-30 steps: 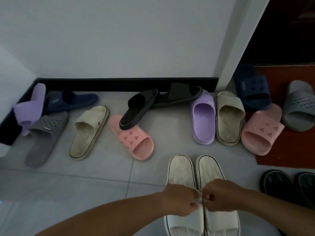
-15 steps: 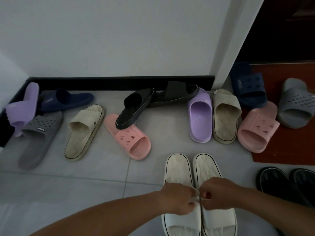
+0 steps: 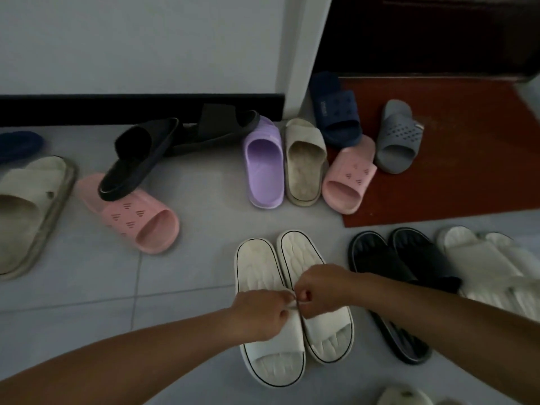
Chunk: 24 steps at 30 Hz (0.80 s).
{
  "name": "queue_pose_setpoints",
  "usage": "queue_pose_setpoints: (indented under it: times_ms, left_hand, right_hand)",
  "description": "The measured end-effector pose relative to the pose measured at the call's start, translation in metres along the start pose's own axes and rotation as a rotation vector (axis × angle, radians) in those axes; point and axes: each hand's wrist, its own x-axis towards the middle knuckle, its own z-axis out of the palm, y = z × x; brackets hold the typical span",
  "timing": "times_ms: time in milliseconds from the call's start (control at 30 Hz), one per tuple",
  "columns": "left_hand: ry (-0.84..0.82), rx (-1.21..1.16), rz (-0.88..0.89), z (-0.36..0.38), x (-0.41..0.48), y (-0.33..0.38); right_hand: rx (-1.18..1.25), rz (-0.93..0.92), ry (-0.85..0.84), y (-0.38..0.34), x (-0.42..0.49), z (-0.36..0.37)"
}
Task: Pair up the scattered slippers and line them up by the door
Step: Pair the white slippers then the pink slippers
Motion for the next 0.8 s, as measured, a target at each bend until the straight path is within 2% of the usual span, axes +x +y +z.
queue_pose_setpoints:
  times_ms: [200, 300, 400, 533, 800]
  left_hand:
    - [0.035, -0.027, 0.088, 0.004, 0.023, 0.035]
    - [0.084, -0.127, 0.083, -0.015, 0.03, 0.037]
    - [0.2, -0.116, 0.019, -0.048, 0.035, 0.023]
    - [0.281, -0.083, -0.013, -0.082, 0.032, 0.003]
    - [0.229, -0.12, -0.096, -0.092, -0.007, -0.016]
  right_hand:
    - [0.054, 0.145, 0.003, 0.029, -0.037, 0.016]
    - [0.081, 0.233, 0.115, 0.041, -0.044, 0.01]
    - [0.131, 0.279, 0.219, 0.048, -0.043, -0.004]
    - [0.119, 0.221, 0.26, 0.037, -0.027, -0.018]
    - [0.061, 0.11, 0.28, -0.008, 0.013, -0.043]
